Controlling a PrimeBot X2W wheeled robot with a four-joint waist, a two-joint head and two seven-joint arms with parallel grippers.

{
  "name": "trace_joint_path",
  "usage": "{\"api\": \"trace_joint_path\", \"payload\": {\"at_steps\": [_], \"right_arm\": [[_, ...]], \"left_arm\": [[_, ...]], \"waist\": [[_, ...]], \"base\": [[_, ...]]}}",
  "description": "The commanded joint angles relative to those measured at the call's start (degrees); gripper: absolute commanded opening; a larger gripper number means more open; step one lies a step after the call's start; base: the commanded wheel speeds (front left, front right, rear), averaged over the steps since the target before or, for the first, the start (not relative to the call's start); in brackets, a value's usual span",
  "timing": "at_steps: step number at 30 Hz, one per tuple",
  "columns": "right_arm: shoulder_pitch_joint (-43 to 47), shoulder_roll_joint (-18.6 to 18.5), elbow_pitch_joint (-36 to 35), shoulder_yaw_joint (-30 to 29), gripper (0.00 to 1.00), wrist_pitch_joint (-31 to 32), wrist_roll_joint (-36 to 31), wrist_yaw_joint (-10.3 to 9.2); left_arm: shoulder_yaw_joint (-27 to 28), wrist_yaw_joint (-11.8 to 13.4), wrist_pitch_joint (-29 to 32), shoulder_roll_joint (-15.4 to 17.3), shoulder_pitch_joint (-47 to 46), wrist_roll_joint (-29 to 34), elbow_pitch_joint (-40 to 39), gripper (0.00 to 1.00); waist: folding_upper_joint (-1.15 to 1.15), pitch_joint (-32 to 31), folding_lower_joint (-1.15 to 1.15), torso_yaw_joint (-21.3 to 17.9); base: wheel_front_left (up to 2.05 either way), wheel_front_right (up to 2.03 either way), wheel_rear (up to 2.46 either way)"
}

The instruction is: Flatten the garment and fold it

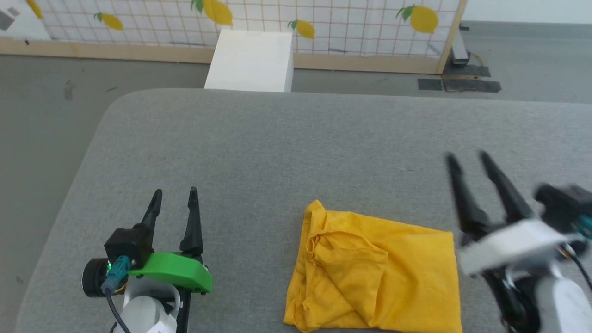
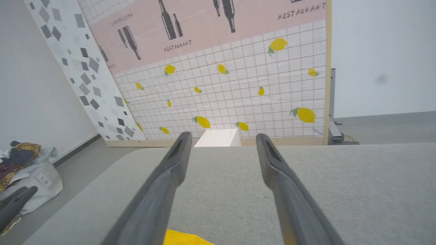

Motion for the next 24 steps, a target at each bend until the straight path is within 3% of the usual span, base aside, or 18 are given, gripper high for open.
{"api": "trace_joint_path", "payload": {"at_steps": [1,10,19,24], "right_arm": [[2.34,-0.02,0.19,-2.10,1.00,-1.30,-0.81,-0.08],[10.11,-0.02,10.15,-8.12,1.00,-1.18,1.85,-0.08],[8.87,-0.02,24.35,-5.98,1.00,9.67,16.97,-0.08],[5.92,-0.02,31.13,-3.80,1.00,14.44,20.57,-0.08]], "left_arm": [[0.23,0.10,-0.27,-0.23,0.77,-0.36,-0.42,1.00],[-0.70,0.06,-0.27,-0.23,0.96,-1.16,-1.56,1.00],[-1.85,0.16,-0.27,-0.23,0.88,-2.13,-1.67,1.00],[-2.34,0.30,-0.27,-0.23,0.90,-2.32,-1.65,1.00]], "waist": [[0.00,-0.86,0.00,-0.88],[0.00,-1.82,0.00,-1.39],[0.00,-2.20,0.00,-0.95],[0.00,-2.05,0.00,-0.69]], "base": [[0.00,0.00,0.00],[0.00,0.00,0.00],[0.00,0.00,0.00],[0.00,0.00,0.00]]}}
